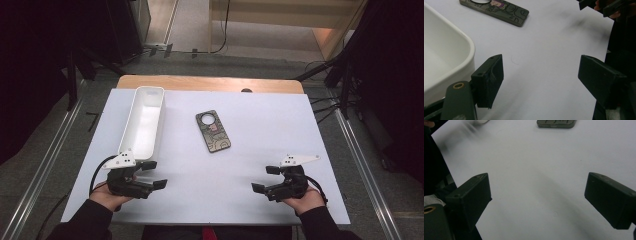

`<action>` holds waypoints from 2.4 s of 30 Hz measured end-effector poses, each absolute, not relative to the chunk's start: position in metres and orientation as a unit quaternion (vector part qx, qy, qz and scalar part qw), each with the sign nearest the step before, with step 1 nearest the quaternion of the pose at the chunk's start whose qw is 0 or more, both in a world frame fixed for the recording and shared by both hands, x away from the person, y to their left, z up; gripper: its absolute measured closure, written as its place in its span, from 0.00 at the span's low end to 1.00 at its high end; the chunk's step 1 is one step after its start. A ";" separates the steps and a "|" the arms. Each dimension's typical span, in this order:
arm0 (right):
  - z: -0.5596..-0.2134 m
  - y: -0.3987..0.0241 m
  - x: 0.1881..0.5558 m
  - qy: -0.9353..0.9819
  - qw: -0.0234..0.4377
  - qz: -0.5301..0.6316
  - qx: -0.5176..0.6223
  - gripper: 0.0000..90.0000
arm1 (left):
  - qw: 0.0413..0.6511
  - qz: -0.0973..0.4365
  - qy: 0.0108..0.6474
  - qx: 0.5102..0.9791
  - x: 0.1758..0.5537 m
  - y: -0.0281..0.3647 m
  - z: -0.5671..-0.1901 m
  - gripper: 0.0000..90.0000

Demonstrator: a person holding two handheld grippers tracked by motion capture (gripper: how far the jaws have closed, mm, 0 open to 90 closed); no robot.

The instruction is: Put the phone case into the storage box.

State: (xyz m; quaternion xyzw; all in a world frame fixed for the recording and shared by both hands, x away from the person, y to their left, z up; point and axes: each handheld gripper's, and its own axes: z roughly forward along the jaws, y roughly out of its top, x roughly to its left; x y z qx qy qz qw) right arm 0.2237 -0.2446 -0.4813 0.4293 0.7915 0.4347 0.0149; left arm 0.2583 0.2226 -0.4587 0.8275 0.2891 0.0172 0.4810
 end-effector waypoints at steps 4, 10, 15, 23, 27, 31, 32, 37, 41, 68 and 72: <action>-0.482 -0.245 0.224 0.790 0.012 0.436 0.431 0.07 | 0.482 0.019 0.289 0.827 0.258 0.223 -0.458 0.23; -0.482 -0.246 0.228 0.791 0.017 0.438 0.427 0.07 | 0.483 0.020 0.287 0.827 0.257 0.223 -0.457 0.23; -0.482 -0.245 0.232 0.791 0.013 0.437 0.429 0.07 | 0.480 0.019 0.284 0.830 0.258 0.223 -0.458 0.23; -0.483 -0.243 0.238 0.790 0.014 0.436 0.432 0.07 | 0.481 0.019 0.283 0.830 0.258 0.224 -0.457 0.23; -0.483 -0.245 0.243 0.784 0.017 0.437 0.440 0.07 | 0.483 0.020 0.284 0.828 0.258 0.223 -0.457 0.23; -0.482 -0.246 0.246 0.781 0.020 0.439 0.443 0.07 | 0.479 0.019 0.283 0.831 0.258 0.222 -0.458 0.23; -0.482 -0.246 0.246 0.781 0.020 0.439 0.443 0.07 | 0.479 0.019 0.283 0.831 0.258 0.222 -0.458 0.23; -0.480 -0.242 0.249 0.783 0.022 0.438 0.441 0.07 | 0.480 0.020 0.284 0.830 0.258 0.223 -0.458 0.23; -0.479 -0.238 0.251 0.786 0.023 0.435 0.439 0.07 | 0.480 0.021 0.284 0.830 0.258 0.223 -0.458 0.23; -0.469 -0.225 0.270 0.786 0.029 0.435 0.437 0.07 | 0.483 0.017 0.282 0.829 0.258 0.224 -0.457 0.23; -0.467 -0.220 0.274 0.788 0.029 0.436 0.433 0.07 | 0.486 0.014 0.283 0.827 0.258 0.224 -0.457 0.23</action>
